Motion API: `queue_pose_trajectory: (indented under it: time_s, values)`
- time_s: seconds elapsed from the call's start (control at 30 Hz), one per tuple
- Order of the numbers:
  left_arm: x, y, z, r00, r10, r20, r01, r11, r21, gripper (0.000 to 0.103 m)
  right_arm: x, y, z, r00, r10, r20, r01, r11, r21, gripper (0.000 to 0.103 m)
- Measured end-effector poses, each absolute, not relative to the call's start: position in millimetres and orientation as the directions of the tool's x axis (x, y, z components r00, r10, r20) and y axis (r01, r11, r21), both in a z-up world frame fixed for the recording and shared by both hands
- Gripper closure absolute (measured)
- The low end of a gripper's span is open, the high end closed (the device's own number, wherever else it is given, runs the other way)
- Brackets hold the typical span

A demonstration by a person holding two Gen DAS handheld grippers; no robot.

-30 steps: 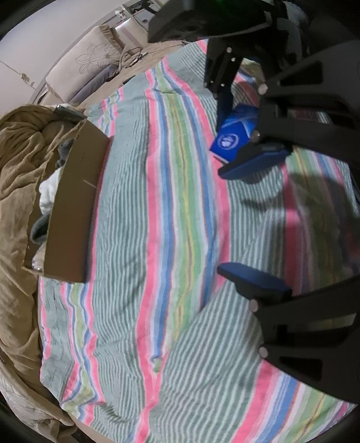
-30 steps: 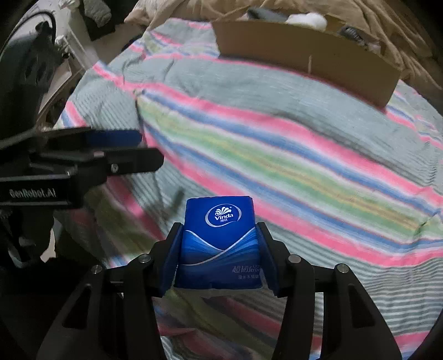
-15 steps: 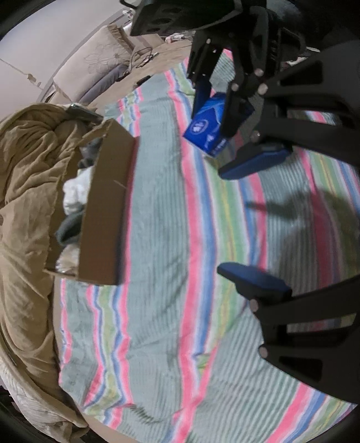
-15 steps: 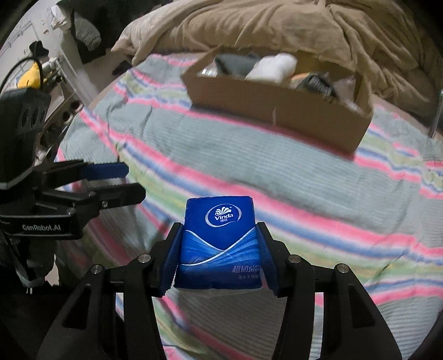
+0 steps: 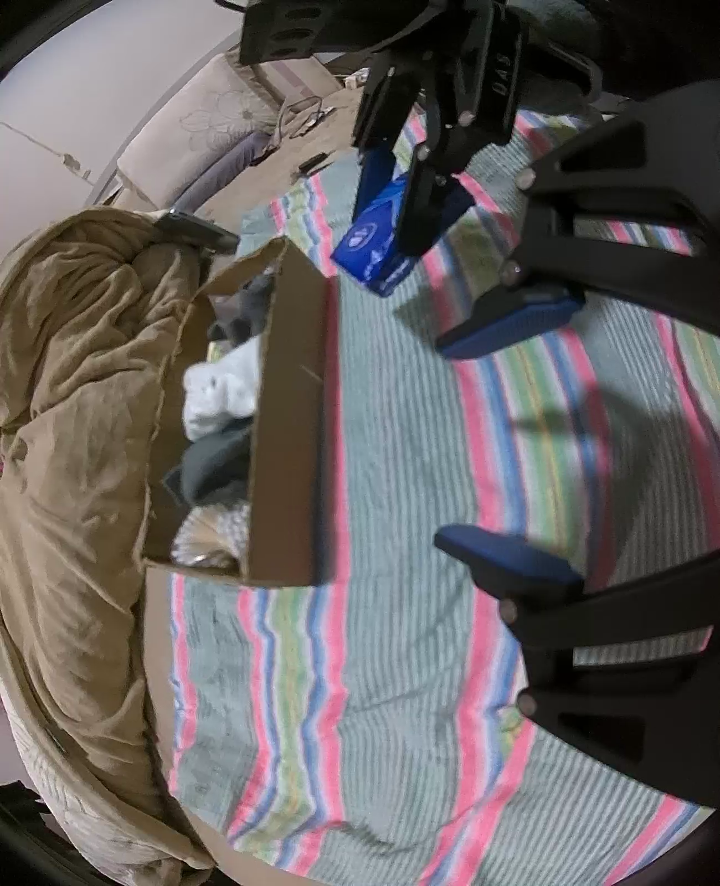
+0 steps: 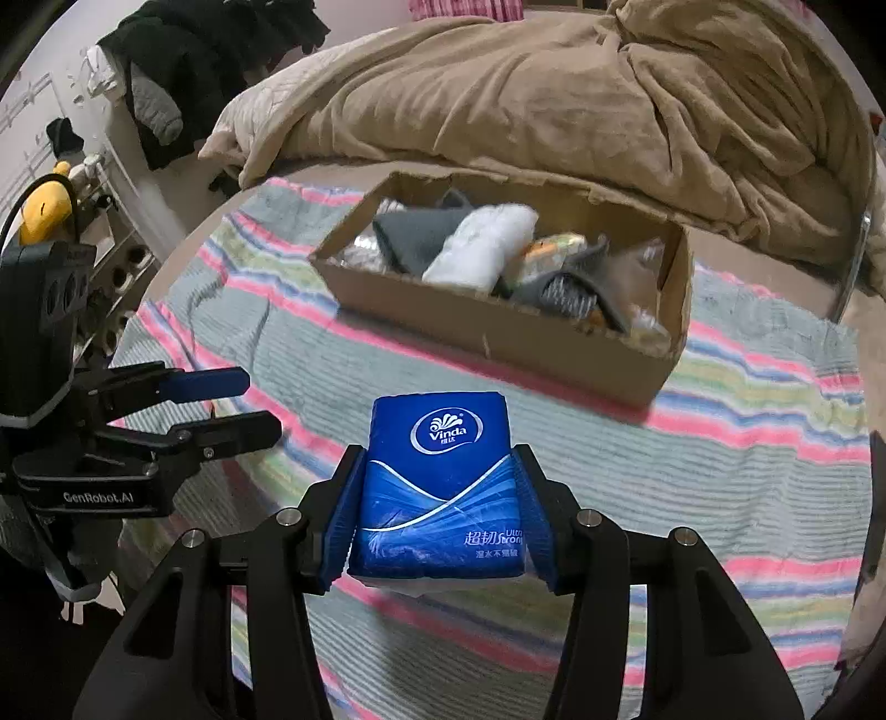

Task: Organize objects
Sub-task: 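Lift the blue tissue pack with the right tool and carry it over the box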

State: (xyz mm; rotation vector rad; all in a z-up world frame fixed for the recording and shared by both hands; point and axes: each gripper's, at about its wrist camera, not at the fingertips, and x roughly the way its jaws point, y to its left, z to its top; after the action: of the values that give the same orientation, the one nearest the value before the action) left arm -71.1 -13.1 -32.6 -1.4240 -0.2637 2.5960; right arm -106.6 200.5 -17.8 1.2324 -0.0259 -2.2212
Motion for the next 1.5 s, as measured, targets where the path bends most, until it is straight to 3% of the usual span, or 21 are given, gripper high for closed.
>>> queue_pose_trajectory:
  time_s: [0.67, 1.5]
  values:
    - [-119, -28, -18, -0.574, 0.223, -0.788, -0.052, -0.970, -0.236, 0.039, -170, 204, 8, -0.483, -0.496, -0.722, 0.458, -0.845, 0.274, 0.048]
    - [-179, -54, -19, -0.602, 0.205, -0.772, 0.001, -0.966, -0.257, 0.039, -248, 203, -17, -0.538, -0.428, -0.726, 0.341, -0.898, 0.277, 0.048]
